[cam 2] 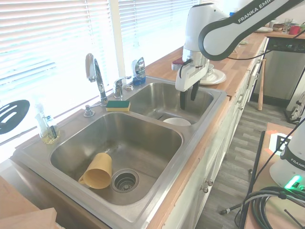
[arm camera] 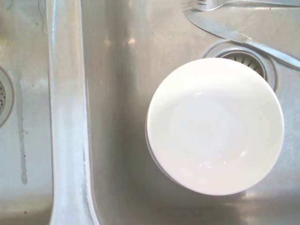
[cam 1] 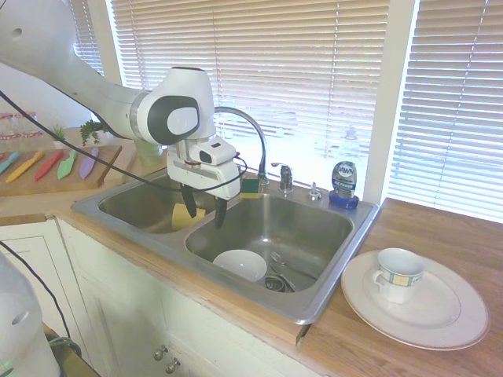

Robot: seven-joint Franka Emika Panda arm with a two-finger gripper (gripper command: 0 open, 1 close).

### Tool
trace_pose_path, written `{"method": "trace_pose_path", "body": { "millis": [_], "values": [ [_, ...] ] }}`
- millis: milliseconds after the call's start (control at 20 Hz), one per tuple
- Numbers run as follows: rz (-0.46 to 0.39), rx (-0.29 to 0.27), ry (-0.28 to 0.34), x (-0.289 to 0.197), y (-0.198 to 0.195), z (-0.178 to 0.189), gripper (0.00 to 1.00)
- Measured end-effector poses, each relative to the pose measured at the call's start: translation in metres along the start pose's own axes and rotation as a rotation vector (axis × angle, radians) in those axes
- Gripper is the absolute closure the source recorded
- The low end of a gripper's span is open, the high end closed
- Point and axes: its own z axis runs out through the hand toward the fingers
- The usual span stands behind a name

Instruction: Turn on the faucet

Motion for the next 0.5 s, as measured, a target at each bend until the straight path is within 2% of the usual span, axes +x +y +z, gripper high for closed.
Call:
{"method": "trace_pose_path", "body": {
  "millis": [500],
  "values": [
    [-0.002,0.001,0.000,0.0010,-0.0019,-0.0006,1.00]
  ]
}}
